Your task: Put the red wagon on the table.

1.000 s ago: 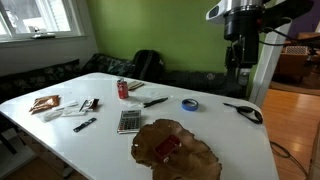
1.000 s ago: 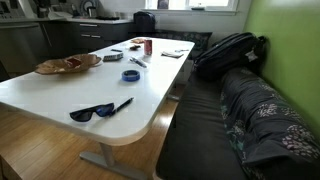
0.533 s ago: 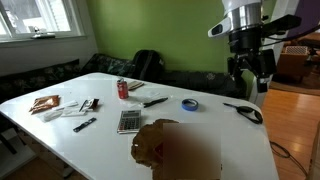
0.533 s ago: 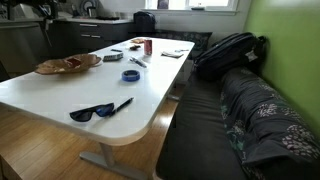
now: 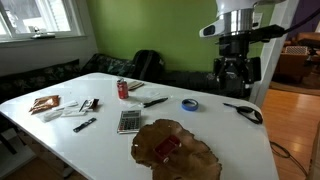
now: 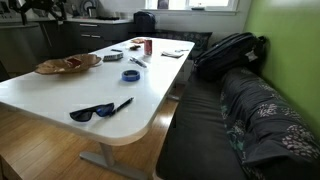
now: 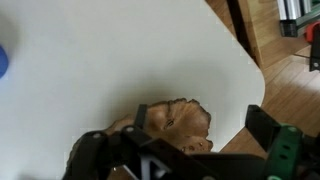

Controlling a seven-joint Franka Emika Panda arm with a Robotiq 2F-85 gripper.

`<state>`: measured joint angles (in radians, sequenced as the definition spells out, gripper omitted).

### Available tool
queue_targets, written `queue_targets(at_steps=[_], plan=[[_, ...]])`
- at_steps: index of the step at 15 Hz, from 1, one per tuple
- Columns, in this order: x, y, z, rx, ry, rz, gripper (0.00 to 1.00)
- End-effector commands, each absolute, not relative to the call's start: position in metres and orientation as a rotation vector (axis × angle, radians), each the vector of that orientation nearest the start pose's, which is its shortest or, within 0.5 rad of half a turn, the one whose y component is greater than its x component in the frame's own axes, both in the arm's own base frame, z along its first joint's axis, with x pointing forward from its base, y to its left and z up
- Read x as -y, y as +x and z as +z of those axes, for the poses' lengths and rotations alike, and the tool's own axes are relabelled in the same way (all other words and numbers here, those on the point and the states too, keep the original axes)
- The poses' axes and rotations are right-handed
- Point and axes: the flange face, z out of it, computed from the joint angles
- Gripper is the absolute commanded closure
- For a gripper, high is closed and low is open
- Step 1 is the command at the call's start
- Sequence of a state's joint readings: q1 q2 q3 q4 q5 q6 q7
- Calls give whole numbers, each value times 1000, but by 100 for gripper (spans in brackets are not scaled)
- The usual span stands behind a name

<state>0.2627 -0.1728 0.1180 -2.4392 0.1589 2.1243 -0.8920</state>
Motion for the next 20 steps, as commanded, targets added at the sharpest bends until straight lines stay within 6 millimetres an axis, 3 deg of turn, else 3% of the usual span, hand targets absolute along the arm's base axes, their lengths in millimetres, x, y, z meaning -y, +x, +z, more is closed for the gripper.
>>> queue_targets(at_steps=[1, 5, 8, 9, 11, 13, 18, 20], plan=[[-219, 419, 315, 1902, -2367, 14, 0], [-251, 434, 258, 2173, -2172, -97, 0], [-258, 442, 220, 2355, -1993, -87, 0], [-254, 432, 239, 2258, -2103, -99, 0], [-256, 437, 221, 2307, -2038, -78, 0], [-257, 441, 218, 2319, -2020, -78, 0], [-289, 451, 224, 2386, -1943, -626, 0], [-300, 454, 215, 2404, -1880, -813, 0]])
